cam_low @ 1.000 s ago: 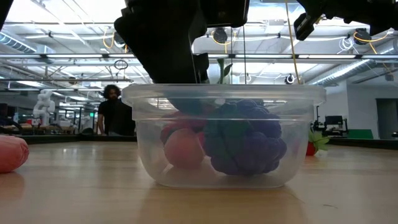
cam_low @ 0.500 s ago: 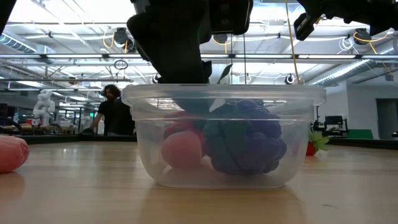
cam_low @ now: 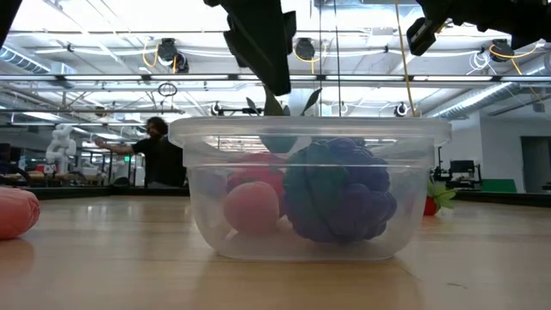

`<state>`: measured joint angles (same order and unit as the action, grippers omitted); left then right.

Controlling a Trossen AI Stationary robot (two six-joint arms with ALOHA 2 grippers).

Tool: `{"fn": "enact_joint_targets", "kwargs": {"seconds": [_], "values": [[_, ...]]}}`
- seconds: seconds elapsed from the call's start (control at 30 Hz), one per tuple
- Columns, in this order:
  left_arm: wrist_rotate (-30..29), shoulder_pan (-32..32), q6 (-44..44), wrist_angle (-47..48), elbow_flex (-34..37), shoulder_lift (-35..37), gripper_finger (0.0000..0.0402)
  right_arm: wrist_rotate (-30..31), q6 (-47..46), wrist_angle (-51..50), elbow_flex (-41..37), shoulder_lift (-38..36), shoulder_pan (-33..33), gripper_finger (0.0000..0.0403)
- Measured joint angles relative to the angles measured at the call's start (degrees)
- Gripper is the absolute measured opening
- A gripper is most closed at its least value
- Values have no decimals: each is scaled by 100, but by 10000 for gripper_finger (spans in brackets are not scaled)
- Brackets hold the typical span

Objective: Pick and placing Produce into tupperware
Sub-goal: Put the pink peach into the transparent container

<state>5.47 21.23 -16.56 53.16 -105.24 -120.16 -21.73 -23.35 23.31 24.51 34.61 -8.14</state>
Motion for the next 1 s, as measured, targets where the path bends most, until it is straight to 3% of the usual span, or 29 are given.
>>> {"fn": "enact_joint_targets", "kwargs": {"seconds": [0.33, 1.0], "values": [[-265, 42, -104, 815, -19, 1, 184, -112, 0, -2, 0, 0, 0, 18], [-1774, 232, -657, 2088, -8, 864, 184, -112, 0, -136, -2, -84, -2, 18]]}}
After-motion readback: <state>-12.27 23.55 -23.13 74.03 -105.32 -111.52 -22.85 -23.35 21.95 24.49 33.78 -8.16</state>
